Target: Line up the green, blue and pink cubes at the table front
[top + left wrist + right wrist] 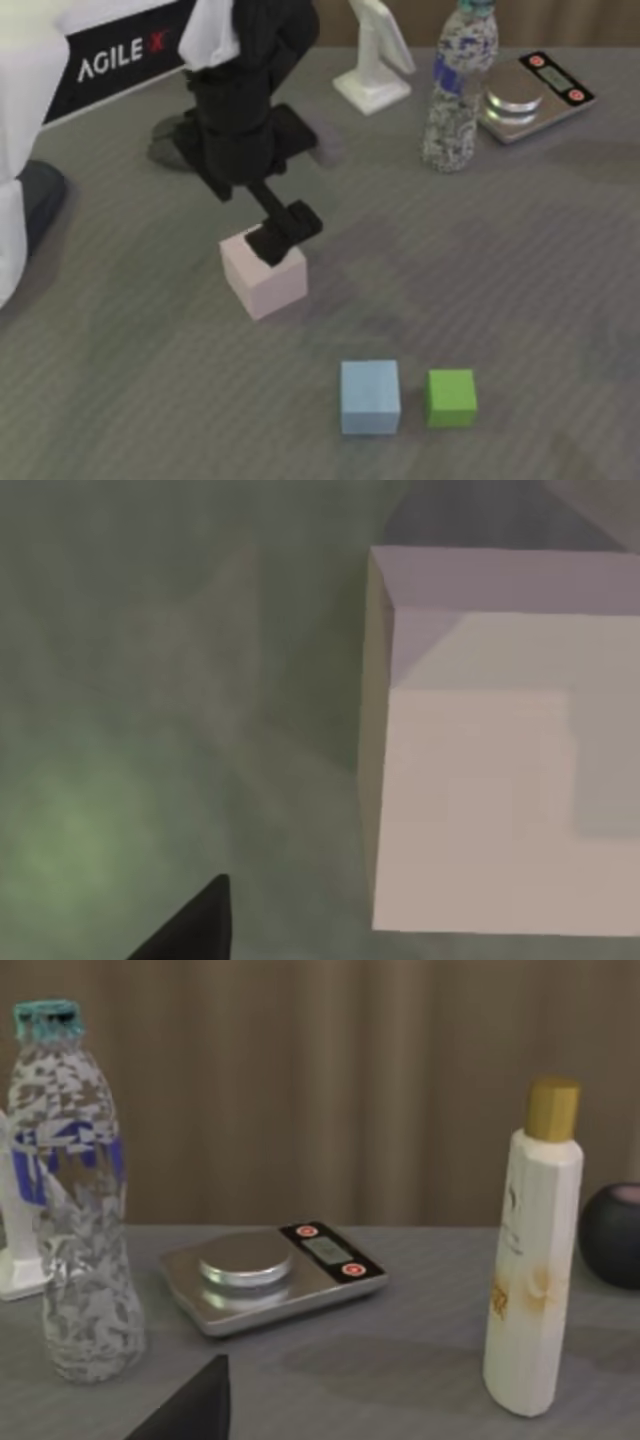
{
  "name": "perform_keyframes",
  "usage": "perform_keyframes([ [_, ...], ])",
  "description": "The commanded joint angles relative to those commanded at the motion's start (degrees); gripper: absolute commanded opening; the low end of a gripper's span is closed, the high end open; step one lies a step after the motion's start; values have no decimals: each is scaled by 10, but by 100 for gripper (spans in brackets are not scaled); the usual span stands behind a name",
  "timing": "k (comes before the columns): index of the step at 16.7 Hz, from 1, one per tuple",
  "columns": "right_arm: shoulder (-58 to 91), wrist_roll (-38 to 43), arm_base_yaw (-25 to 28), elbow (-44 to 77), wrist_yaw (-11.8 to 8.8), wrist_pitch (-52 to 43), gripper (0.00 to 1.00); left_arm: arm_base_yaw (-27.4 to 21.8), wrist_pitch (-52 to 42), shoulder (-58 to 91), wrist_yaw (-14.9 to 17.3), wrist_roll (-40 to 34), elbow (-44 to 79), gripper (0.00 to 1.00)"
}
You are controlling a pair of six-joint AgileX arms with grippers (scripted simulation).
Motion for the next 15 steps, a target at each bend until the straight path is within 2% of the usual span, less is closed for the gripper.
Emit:
perform_keyframes([
  [7,-2,0,-1,-1,-1,2,100,1,10,5,0,1,-7,100],
  [15,-2,0,-1,-1,-1,2,100,0,169,59,0,2,-110,100],
])
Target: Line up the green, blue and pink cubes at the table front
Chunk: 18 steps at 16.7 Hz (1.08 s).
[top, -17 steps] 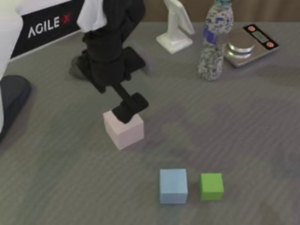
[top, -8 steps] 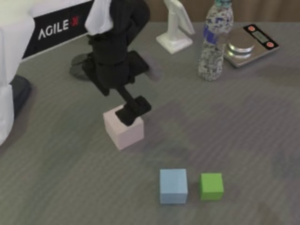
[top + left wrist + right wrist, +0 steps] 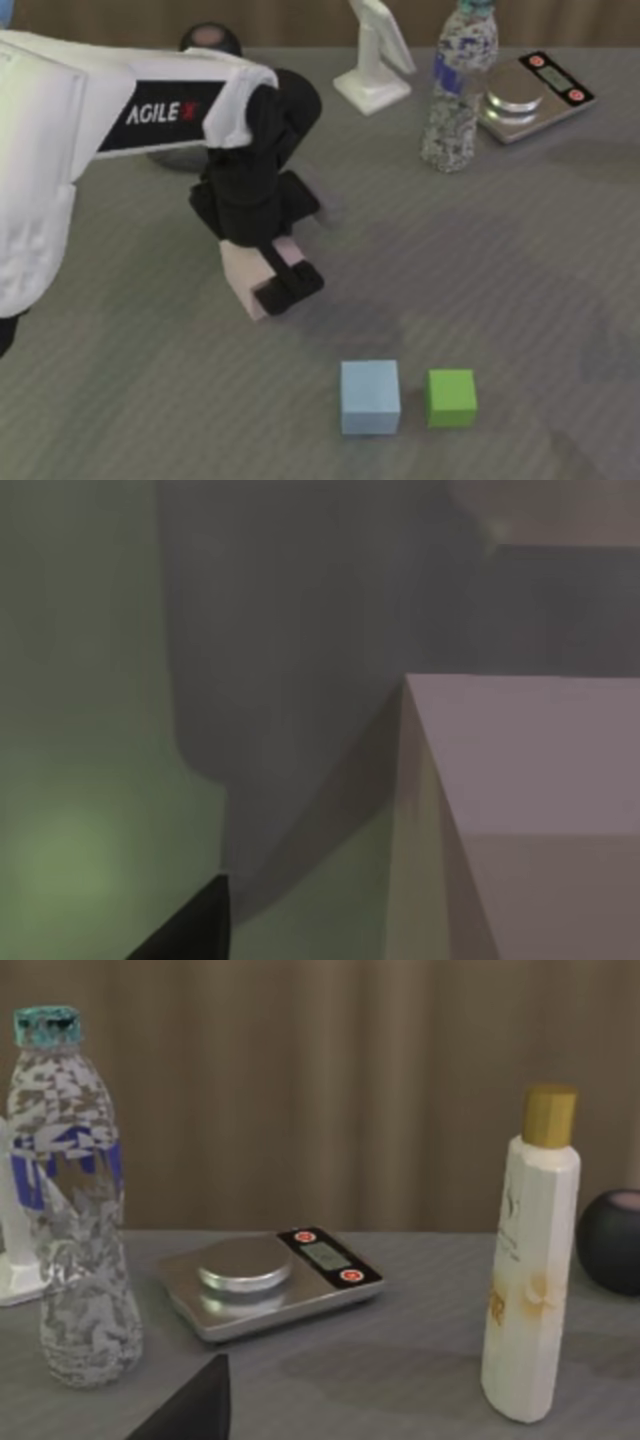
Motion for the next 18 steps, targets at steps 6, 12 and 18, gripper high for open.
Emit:
perform_keyframes([
  [6,0,0,0,0,0,0,100,0,3,1,0,0,-2,85],
  [12,0,0,0,0,0,0,100,0,3,1,0,0,-2,40],
  [18,0,0,0,0,0,0,100,0,3,1,0,0,-2,0],
])
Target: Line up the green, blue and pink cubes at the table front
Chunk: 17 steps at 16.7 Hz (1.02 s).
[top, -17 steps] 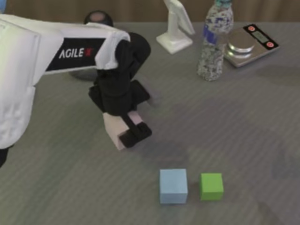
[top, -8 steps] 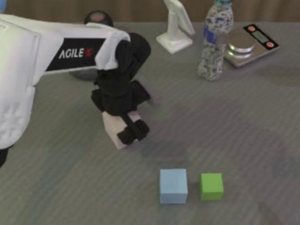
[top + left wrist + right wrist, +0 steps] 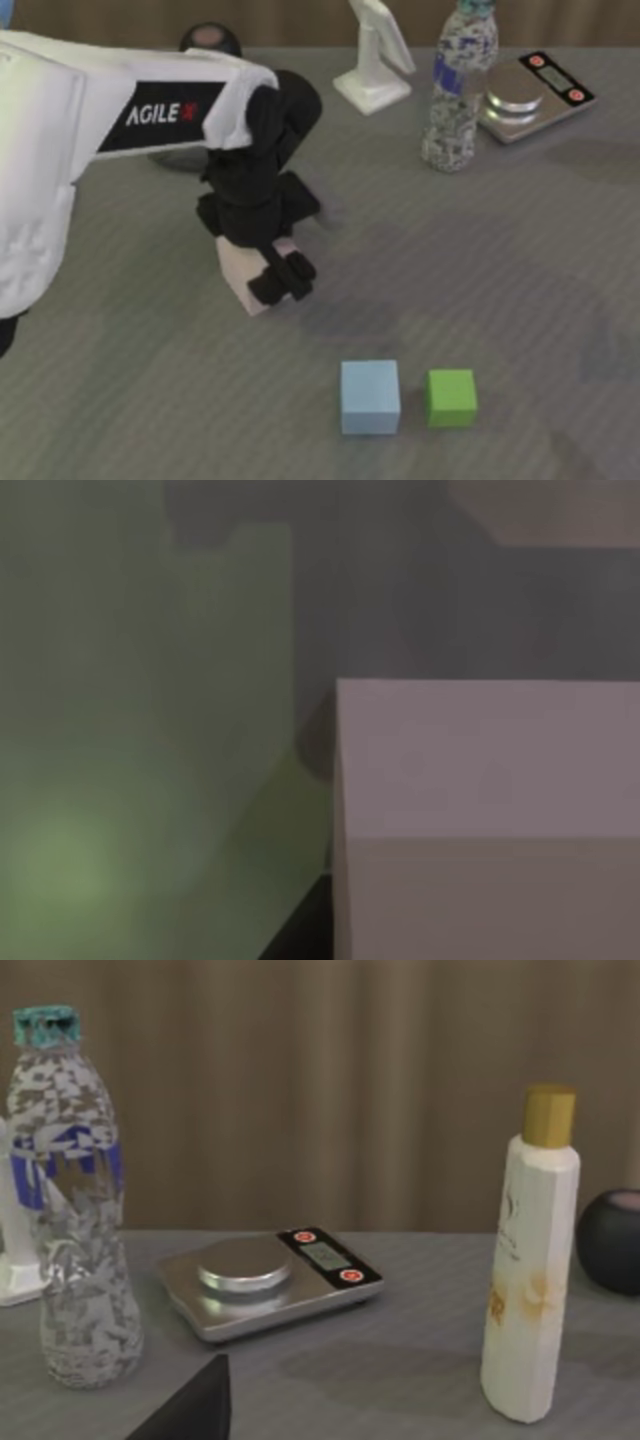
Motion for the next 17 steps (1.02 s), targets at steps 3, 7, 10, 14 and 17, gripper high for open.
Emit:
perform_keyframes([
  [3,0,0,0,0,0,0,100,0,0,0,0,0,0,0],
  [7,0,0,0,0,0,0,100,0,0,0,0,0,0,0],
  [10,0,0,0,0,0,0,100,0,-13,-9,2,0,9,0],
  [14,0,0,0,0,0,0,100,7,-93,-35,2,-1,57,0],
  [17,0,0,0,0,0,0,100,11,-134,-53,2,-2,84,0],
])
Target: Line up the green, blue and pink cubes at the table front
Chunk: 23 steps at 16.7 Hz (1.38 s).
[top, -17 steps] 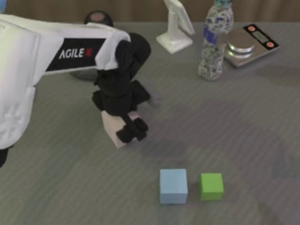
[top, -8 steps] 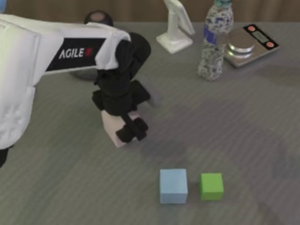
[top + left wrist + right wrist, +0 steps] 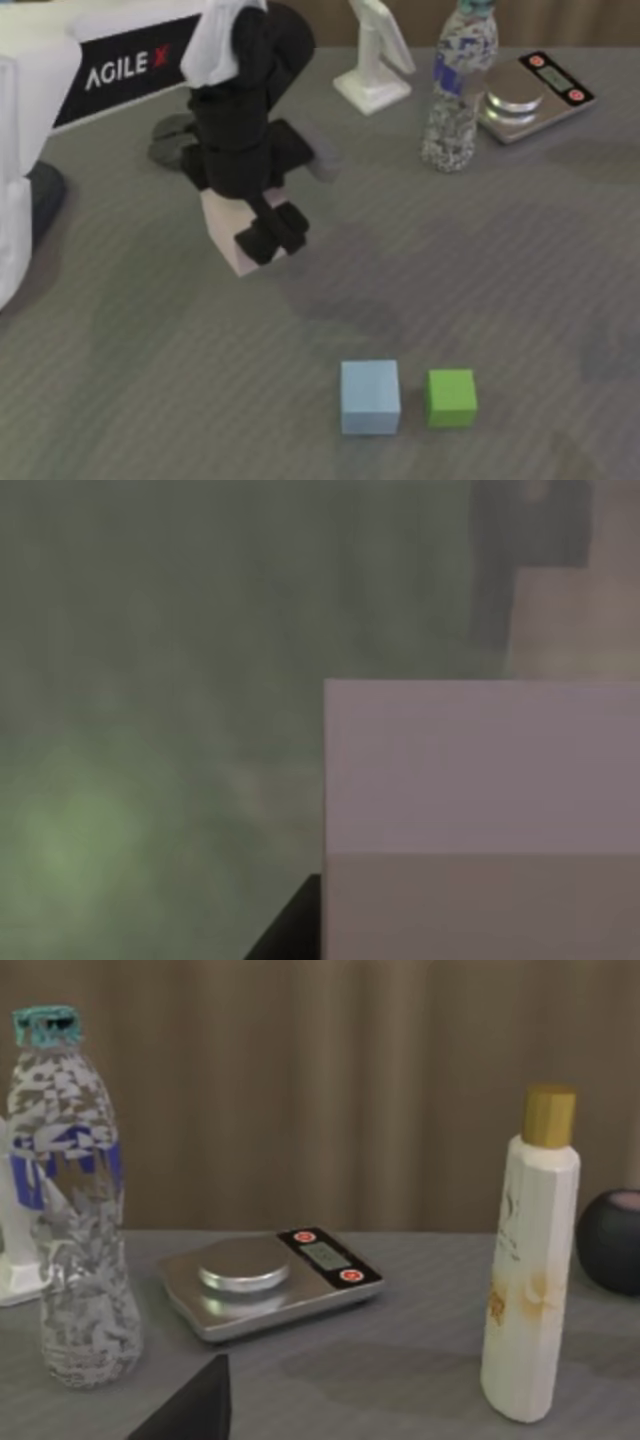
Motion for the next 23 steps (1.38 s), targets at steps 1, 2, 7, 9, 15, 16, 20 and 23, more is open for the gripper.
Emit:
perform_keyframes([
  [1,0,0,0,0,0,0,100,0,-2,-1,0,0,1,0],
  [2,0,0,0,0,0,0,100,0,-2,-1,0,0,1,0],
  [7,0,0,0,0,0,0,100,-12,7,-21,0,17,-22,0],
  [9,0,0,0,0,0,0,100,-26,17,-60,-1,46,-66,0],
  [15,0,0,0,0,0,0,100,-86,52,-211,-1,164,-273,0],
  [16,0,0,0,0,0,0,100,-95,57,-233,-1,181,-297,0],
  [20,0,0,0,0,0,0,100,-111,66,-268,-1,211,-333,0],
  [23,0,0,0,0,0,0,100,-108,65,-266,-2,210,-332,0],
])
